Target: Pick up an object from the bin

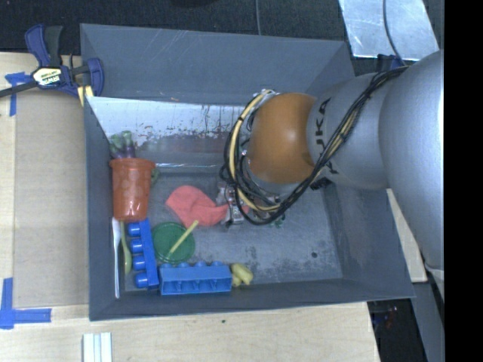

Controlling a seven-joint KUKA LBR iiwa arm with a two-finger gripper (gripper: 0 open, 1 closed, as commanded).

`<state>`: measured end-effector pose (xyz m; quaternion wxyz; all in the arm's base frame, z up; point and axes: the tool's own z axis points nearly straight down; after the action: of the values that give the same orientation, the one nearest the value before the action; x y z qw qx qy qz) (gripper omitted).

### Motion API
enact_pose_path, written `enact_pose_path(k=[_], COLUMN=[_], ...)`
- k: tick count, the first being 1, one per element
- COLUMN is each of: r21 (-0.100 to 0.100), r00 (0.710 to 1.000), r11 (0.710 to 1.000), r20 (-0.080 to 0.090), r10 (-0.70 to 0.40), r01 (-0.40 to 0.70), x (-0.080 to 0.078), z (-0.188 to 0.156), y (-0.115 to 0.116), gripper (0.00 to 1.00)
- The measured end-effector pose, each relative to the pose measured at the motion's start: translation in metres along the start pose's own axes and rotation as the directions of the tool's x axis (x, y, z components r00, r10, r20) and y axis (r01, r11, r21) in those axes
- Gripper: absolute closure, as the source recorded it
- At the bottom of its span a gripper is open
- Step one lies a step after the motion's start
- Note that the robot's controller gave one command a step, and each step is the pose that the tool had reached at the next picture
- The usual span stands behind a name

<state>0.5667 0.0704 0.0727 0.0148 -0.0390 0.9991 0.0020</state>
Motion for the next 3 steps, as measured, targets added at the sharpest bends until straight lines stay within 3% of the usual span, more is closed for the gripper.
enact_pose_path(k=[1,2,3], r21=[-0.001,-0.002,-0.001], r00=[0.986,0.972,0.871], r11=[0.987,0.972,0.871], r20=[-0.011,-0.010,0.000], r10=[-0.163,-0.236,-0.492], r01=[0.163,0.236,0.492], x=[0.012,-0.005,0.003], z=[-0.063,-0.139,-0.102], y=[0.022,0.023,0.033], gripper=[1.00,1.00,1.00])
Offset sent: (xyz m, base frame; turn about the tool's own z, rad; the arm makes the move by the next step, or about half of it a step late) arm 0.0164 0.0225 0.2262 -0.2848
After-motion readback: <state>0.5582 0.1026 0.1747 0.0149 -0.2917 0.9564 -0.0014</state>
